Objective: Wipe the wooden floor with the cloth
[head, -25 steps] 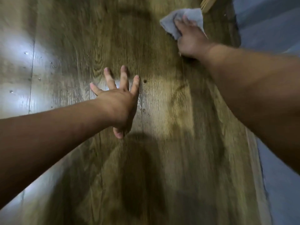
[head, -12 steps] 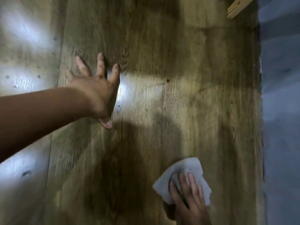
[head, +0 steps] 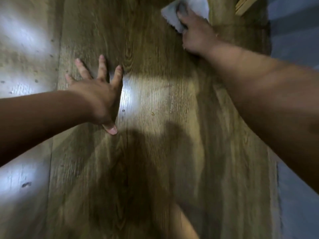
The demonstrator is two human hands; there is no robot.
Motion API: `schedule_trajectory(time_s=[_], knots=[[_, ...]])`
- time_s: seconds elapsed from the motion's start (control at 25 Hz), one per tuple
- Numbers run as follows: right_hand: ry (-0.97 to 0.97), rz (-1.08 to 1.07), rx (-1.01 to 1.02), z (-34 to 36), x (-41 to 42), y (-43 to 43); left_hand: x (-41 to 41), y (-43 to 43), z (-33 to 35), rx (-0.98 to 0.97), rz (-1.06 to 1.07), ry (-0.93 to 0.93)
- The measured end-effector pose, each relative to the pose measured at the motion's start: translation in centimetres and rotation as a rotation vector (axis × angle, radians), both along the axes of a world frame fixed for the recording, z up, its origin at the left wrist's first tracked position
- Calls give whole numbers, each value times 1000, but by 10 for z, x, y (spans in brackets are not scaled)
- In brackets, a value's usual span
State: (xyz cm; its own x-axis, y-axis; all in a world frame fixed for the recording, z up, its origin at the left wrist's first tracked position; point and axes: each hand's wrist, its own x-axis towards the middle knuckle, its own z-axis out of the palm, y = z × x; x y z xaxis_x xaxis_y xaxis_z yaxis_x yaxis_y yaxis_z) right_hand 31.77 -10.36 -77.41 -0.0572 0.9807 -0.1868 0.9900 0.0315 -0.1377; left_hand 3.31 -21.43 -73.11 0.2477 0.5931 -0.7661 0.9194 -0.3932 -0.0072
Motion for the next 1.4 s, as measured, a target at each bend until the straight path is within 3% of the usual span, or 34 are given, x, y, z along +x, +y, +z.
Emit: schedule_trajectory(time_s=[0.08,0.16,0.24,0.32,0.4,0.44,0.56,0.64,0.76,0.92,1.0,1.12,1.24,1.32,1.4], knots=[[-10,22,44,-2,-9,-67,3,2,-2,7,-1,27],[18,-28,62,-4,-22,-197,5,1,-3,13,42,42],[69,16,-167,3,-40,-343,4,0,-5,25,37,74],[125,101,-285,5,-39,-390,6,0,-4,20,21,70],[174,82,-270,-1,-40,-310,9,0,-1,2,46,60],[88,102,-228,4,-38,-243,9,0,-1,1,41,68],[-89,-155,-81,-14,18,-64,5,0,-5,-1,42,63],[-199,-276,-118,-12,52,9,5,0,-6,4,41,43],[-58,-274,-223,-13,51,-22,4,0,-6,3,60,48],[97,-258,-325,10,-1,-255,7,-1,-6,1,45,54],[39,-123,-409,18,-10,-339,8,0,-9,10,41,46],[-37,-33,-445,16,5,-252,8,-2,-11,11,75,46],[-94,-126,-206,-6,50,-86,10,-2,-11,19,62,47],[-85,-235,-247,-7,52,-5,6,-2,-11,17,62,32],[-58,-369,-287,-5,36,10,3,-2,-8,19,46,-3]])
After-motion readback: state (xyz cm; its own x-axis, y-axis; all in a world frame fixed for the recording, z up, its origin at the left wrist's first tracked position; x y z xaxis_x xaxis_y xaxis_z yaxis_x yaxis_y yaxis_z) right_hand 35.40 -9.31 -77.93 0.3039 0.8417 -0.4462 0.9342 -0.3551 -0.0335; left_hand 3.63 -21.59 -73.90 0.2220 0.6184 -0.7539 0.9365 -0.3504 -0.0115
